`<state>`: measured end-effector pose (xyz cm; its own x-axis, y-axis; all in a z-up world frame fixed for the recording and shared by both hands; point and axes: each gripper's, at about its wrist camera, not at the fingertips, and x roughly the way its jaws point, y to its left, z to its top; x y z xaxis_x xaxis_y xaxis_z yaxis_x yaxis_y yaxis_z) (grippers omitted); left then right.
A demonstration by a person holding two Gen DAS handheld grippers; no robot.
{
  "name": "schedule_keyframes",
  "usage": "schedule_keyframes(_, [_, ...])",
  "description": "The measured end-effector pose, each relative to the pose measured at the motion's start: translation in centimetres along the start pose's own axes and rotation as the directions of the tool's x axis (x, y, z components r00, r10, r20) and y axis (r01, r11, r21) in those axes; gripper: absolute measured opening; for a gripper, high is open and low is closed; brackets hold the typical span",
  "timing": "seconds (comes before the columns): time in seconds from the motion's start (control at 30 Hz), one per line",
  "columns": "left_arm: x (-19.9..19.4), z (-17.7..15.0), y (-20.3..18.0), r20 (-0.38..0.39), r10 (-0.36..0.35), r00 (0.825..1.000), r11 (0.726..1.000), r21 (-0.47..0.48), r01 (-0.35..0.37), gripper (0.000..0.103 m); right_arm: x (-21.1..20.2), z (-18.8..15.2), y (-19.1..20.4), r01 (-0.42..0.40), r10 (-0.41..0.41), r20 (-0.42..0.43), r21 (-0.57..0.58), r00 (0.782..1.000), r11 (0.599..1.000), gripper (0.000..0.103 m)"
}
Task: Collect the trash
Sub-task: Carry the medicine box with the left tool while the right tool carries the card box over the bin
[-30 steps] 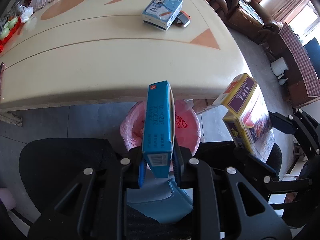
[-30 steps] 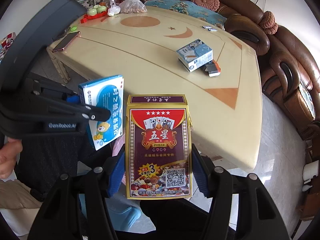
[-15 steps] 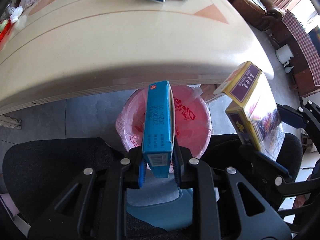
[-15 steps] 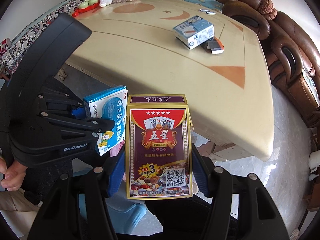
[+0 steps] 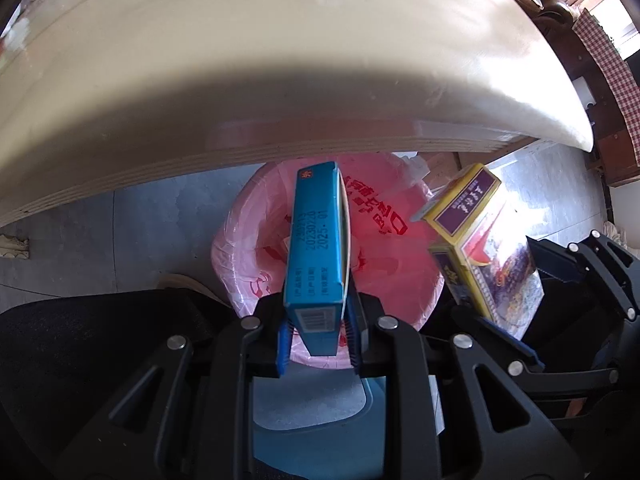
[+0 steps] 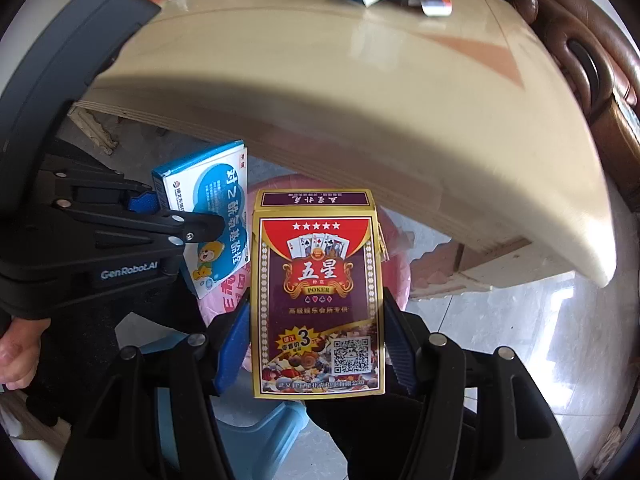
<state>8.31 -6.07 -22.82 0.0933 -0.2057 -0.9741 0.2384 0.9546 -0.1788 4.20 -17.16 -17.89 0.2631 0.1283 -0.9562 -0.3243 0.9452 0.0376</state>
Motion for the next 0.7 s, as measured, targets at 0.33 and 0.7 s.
schedule_keyframes(0.33, [3.2, 0.6, 0.1, -0.039, 0.022, 0.999, 1.000, 0.004, -0.022, 0.022, 5.1, -0.7, -0.9, -0.033, 0.035, -0.063, 0.034, 0.997, 0.999, 0.059])
schedule_keyframes(0.7, [4.8, 0.3, 0.3, -0.041, 0.021, 0.999, 1.000, 0.005, -0.021, 0.022, 8.3, -0.4, -1.1, -0.059, 0.062, -0.127, 0.033, 0.990, 0.998, 0.059])
